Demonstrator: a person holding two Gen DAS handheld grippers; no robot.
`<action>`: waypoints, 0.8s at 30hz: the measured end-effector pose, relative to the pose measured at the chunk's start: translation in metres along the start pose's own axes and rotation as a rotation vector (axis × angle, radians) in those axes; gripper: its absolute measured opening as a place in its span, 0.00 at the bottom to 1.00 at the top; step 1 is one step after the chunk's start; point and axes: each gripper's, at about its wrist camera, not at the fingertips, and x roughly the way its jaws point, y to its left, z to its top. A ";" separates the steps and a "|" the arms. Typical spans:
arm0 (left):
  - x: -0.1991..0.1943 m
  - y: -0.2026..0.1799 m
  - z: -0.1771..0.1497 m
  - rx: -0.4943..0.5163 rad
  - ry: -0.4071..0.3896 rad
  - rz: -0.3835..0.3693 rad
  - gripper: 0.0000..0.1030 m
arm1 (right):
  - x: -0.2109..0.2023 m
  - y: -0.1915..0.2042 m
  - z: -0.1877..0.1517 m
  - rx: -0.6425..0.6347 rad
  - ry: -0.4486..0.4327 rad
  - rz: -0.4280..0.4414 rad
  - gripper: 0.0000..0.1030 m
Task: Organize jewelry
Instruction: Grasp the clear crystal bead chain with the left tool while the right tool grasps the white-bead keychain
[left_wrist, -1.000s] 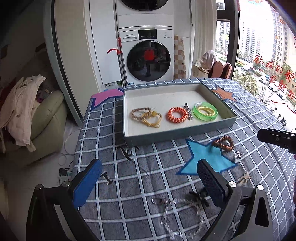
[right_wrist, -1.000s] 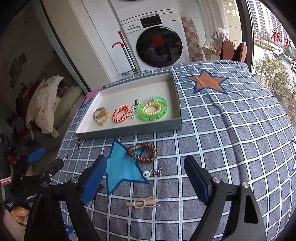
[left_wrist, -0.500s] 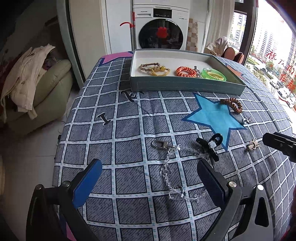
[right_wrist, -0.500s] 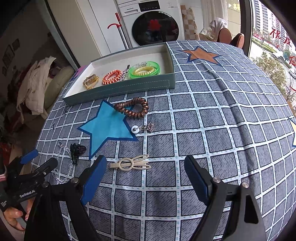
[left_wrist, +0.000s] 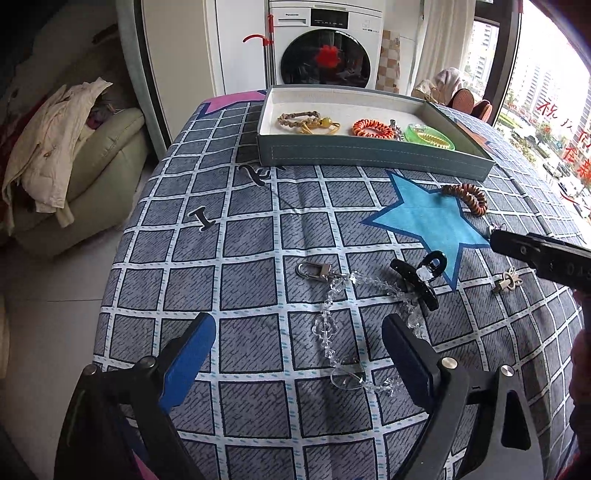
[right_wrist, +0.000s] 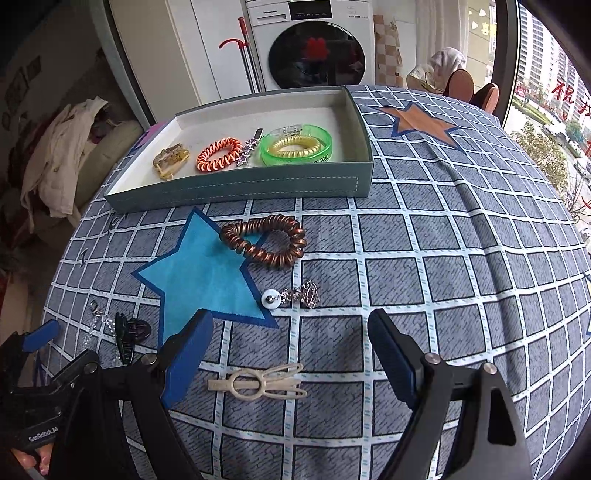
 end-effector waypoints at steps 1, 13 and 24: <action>0.001 0.000 0.000 -0.001 0.005 0.000 1.00 | 0.003 0.001 0.001 -0.007 -0.001 -0.008 0.85; 0.000 -0.014 -0.004 0.033 0.008 -0.050 0.81 | 0.010 0.014 0.000 -0.087 -0.041 -0.096 0.53; -0.008 -0.027 -0.005 0.102 0.004 -0.136 0.24 | 0.004 0.005 0.001 -0.038 -0.040 -0.055 0.13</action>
